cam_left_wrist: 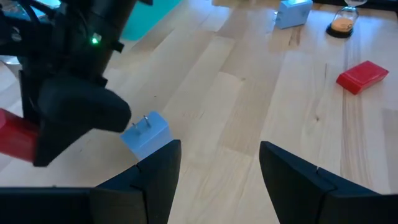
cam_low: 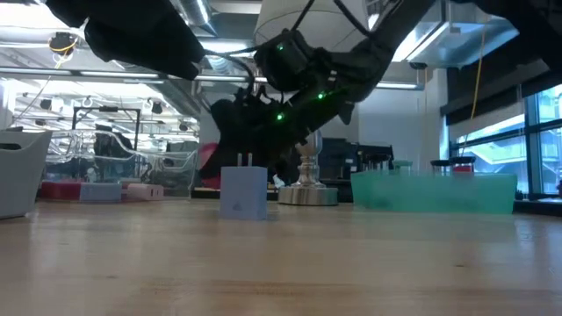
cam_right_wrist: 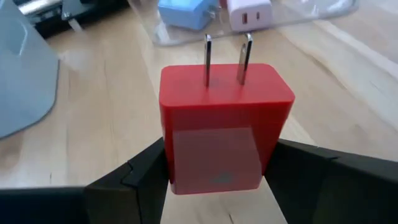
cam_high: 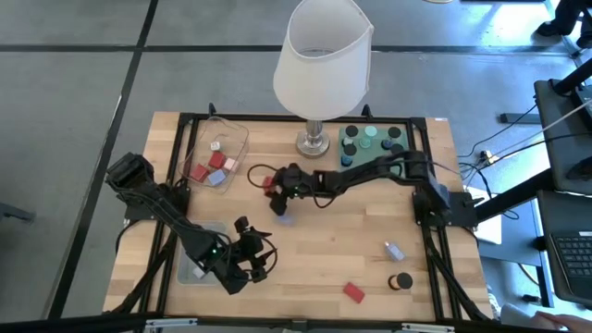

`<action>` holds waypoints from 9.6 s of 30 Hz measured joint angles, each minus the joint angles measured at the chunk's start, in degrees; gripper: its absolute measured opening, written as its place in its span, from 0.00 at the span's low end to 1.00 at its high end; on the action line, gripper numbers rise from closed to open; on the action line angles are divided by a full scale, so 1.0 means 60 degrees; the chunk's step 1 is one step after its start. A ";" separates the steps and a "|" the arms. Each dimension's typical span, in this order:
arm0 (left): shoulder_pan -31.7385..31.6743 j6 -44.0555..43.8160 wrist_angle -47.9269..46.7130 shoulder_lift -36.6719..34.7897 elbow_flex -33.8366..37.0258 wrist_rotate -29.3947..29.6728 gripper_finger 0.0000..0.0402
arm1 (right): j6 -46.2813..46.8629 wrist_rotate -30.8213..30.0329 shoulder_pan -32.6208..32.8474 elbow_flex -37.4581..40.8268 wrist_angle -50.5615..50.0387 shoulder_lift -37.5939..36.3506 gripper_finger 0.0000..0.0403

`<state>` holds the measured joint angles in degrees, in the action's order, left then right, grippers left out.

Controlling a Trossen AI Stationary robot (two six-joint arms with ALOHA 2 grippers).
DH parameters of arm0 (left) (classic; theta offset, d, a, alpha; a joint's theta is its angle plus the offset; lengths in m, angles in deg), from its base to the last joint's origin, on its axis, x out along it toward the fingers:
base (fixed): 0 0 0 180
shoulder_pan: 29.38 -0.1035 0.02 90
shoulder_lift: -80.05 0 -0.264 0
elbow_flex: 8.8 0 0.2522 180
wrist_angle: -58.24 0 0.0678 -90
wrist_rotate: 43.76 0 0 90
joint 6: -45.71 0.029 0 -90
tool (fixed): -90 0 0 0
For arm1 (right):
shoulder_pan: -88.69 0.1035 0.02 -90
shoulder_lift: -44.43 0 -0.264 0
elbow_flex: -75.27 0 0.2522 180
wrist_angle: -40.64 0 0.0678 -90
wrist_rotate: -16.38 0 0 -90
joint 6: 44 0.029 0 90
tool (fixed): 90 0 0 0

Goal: Pick & Place Office items
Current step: Move the light blue and red charger adapters to the center of the table, then put the red digital timer into the gray bin, then move the light blue charger adapters to the center of the table

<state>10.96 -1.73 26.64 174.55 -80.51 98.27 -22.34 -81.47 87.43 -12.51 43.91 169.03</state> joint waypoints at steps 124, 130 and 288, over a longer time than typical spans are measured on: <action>0.0441 -0.0710 0.0007 0.0000 -0.0011 0.0834 0.53 | 0.4333 -0.2246 0.7283 -0.0353 -0.7527 -0.1710 0.40; 0.0441 -0.0710 0.0007 0.0000 -0.0011 0.1170 0.53 | 0.1611 -0.2198 0.6198 -0.0361 -0.3984 -0.1202 0.41; 0.3075 -1.1496 -0.6452 -0.3328 0.0546 -0.5291 0.39 | 0.9456 -0.0273 0.7654 -0.0364 -1.7463 -0.4386 0.71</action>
<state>29.41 -70.70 -12.07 154.58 -77.23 66.52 34.40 -83.11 133.35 -14.70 -60.87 142.71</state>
